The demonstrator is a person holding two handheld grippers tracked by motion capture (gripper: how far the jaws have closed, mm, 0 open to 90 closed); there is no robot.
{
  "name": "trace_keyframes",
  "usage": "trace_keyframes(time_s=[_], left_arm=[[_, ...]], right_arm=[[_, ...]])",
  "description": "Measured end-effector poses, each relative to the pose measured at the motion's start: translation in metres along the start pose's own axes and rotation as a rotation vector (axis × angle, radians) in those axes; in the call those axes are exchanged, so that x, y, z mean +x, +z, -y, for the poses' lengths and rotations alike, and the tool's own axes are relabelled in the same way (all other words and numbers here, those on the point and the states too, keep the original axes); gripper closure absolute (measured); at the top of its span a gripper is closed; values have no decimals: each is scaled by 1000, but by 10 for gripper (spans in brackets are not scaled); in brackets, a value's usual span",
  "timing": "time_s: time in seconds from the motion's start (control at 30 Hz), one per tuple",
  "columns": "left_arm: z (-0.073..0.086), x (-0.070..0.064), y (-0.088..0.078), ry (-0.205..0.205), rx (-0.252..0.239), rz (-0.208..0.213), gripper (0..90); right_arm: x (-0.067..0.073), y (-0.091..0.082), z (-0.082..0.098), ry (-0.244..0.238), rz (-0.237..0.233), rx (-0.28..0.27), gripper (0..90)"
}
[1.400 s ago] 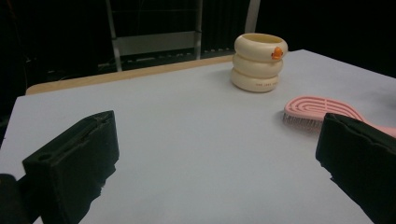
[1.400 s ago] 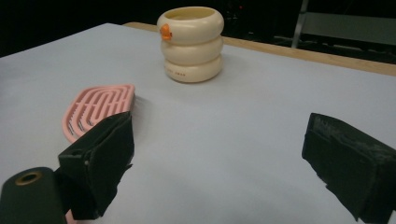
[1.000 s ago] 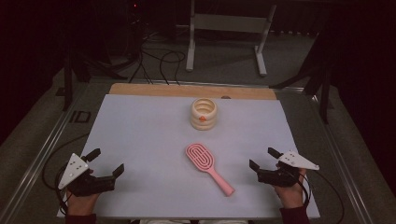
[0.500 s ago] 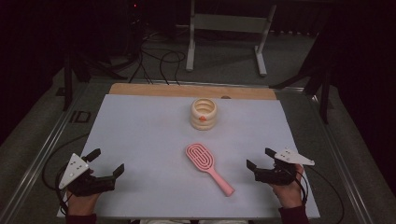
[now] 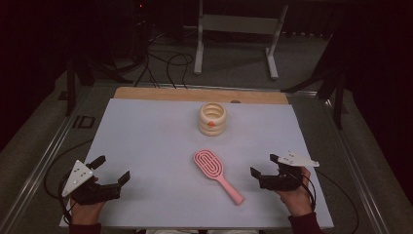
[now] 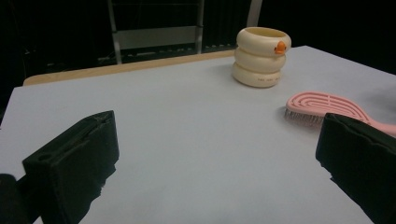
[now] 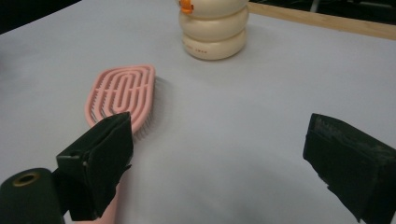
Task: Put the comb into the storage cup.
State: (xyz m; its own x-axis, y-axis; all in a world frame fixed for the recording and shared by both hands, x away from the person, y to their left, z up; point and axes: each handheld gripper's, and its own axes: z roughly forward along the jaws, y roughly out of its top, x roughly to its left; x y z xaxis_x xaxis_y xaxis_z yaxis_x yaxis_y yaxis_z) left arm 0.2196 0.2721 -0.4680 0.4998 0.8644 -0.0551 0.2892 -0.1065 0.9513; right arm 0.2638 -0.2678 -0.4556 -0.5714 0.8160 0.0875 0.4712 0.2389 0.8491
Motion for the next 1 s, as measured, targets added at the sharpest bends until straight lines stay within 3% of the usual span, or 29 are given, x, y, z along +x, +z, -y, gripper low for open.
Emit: trace_keyframes(time_s=[0.5,0.7,1.0], left_arm=[[0,0,-1,-7,4,1,1],[0,0,-1,-6,2,-1,1],[0,0,-1,-5,4,-1,1]], right_arm=[[20,15,-29,-50,-30,93,86],[30,23,-36,-76,-33,150,85],[38,32,-43,-96,-36,192,86]])
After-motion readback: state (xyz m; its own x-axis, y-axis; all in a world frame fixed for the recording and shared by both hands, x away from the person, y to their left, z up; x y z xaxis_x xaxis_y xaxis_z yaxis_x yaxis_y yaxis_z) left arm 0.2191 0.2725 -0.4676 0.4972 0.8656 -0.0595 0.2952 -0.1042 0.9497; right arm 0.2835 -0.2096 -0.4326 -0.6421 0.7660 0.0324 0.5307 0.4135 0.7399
